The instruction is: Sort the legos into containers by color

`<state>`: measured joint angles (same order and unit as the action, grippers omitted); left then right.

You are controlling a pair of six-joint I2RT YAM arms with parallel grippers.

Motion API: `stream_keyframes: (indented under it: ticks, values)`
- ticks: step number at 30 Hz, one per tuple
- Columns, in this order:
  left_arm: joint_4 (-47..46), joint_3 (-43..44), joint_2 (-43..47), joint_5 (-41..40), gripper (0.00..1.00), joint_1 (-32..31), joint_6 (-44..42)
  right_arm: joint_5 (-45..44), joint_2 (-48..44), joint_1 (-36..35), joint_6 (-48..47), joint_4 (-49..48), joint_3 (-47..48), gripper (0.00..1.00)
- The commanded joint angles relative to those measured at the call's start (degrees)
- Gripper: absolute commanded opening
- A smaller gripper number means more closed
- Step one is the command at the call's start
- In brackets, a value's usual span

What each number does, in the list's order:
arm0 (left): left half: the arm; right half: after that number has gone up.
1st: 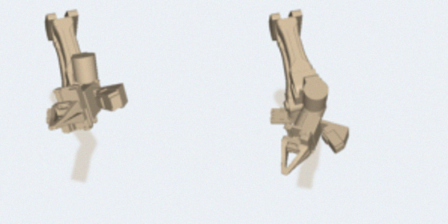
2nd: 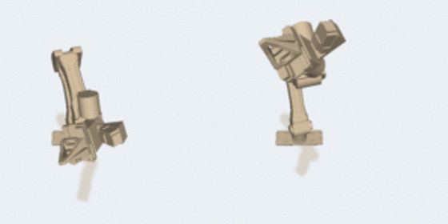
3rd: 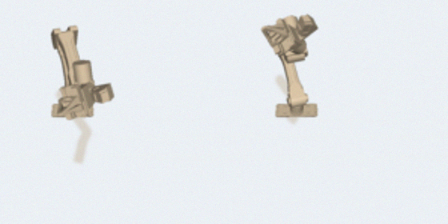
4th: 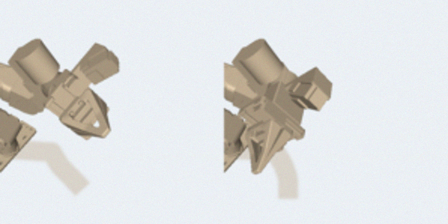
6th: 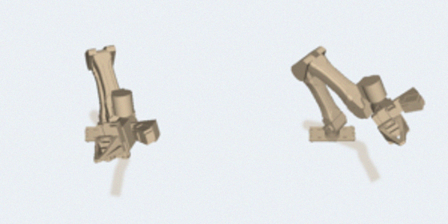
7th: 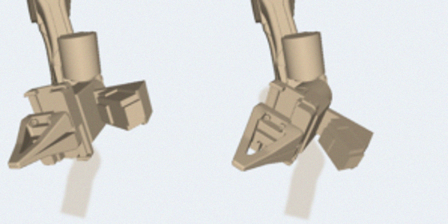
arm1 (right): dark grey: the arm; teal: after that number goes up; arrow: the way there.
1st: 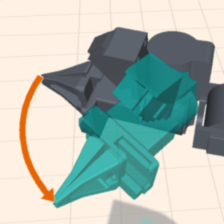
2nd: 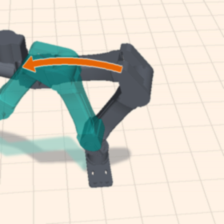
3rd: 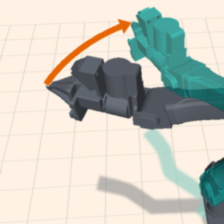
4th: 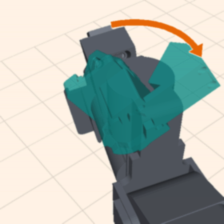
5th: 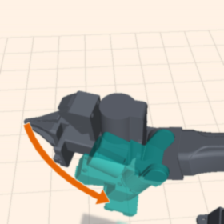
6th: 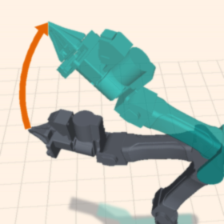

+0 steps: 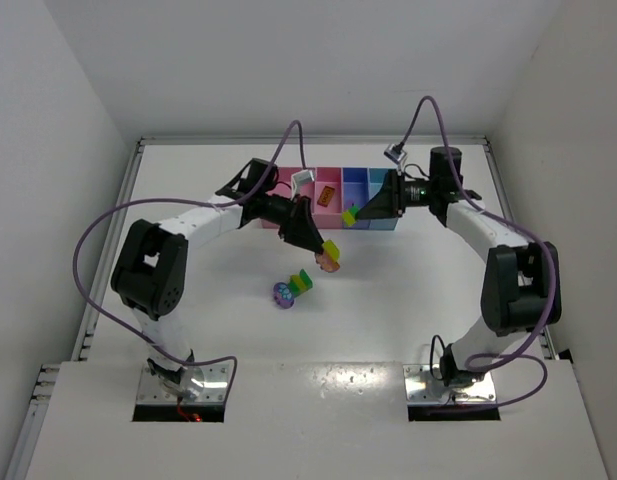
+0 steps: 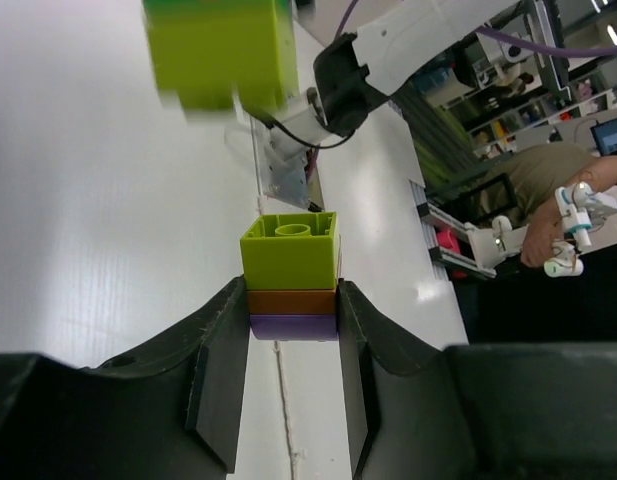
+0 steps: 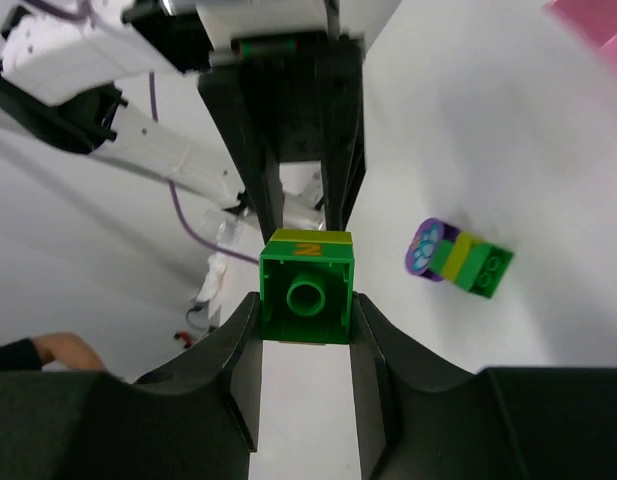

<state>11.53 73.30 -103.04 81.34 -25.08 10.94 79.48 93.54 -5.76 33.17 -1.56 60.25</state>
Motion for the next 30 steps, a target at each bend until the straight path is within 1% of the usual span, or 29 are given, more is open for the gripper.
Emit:
stream_keyframes:
  ticks: [1,4,5,8,9,10,11,13,14,16,18,19,21,24,26,27,28,30]
  values:
    - [-0.1,-2.5,3.5,2.9,0.06,-0.3,-2.8,0.1,1.1,2.2,-1.2,-3.8,3.7,0.00]
    - [1.7,-4.4,5.2,0.5,0.06,-0.3,-5.1,-0.5,1.1,3.5,-1.7,-3.3,4.4,0.00]
    - [2.5,-5.3,5.7,-4.0,0.06,-0.3,-6.0,-1.0,1.1,3.5,-1.7,-3.3,4.4,0.00]
    - [5.0,-6.8,7.1,-13.3,0.06,-0.9,-9.7,-1.0,1.1,3.5,-2.9,-1.5,4.4,0.00]
    - [5.0,-7.7,7.1,-22.1,0.08,-0.9,-9.7,-1.5,1.1,3.5,-3.5,-0.6,4.4,0.00]
    - [5.0,-8.3,7.6,-26.1,0.10,-1.6,-9.7,-1.5,1.1,3.5,-3.5,-0.6,3.7,0.00]
    - [5.0,-9.5,7.6,-37.7,0.10,-3.0,-8.9,-1.5,0.5,3.5,-3.5,-0.6,3.1,0.00]
    - [1.3,-11.6,8.4,-45.9,0.10,-3.7,-7.7,-2.0,0.0,3.5,-3.5,-0.1,2.6,0.00]
    - [-0.1,-14.0,9.3,-53.3,0.10,-4.3,-5.7,-2.1,-0.7,3.5,-4.1,-0.1,2.0,0.00]
    - [-3.2,-16.2,9.8,-59.6,0.09,-4.9,-3.7,-2.1,-0.7,3.5,-4.1,-0.1,1.5,0.00]
    - [-4.3,-18.3,10.5,-64.3,0.09,-4.9,-3.1,-2.1,-1.3,4.0,-4.6,0.4,1.5,0.00]
    - [-4.8,-18.9,10.5,-65.6,0.09,-4.9,-2.6,-2.1,-1.9,4.0,-5.2,1.3,1.5,0.00]
    - [-6.5,-19.8,10.5,-65.6,0.09,-5.4,-2.6,-2.6,-1.9,4.0,-5.2,1.3,0.9,0.00]
    - [-7.7,-19.8,9.1,-63.8,0.13,-5.9,-2.6,-2.6,-1.9,4.0,-5.2,1.3,0.4,0.00]
    - [-7.7,-19.8,8.6,-63.1,0.25,-5.9,-2.6,-2.6,-1.9,4.0,-5.2,1.3,0.4,0.00]
    - [-7.7,-19.8,8.6,-61.5,0.30,-5.9,-2.6,-2.6,-1.9,4.0,-5.2,1.3,0.4,0.00]
    - [-7.7,-19.8,8.6,-60.8,0.42,-5.9,-2.6,-2.6,-1.9,4.0,-5.2,1.3,0.4,0.00]
    - [-8.4,-20.3,10.6,-58.5,0.55,-5.9,-3.3,-2.6,-1.9,4.0,-5.2,1.3,0.4,0.00]
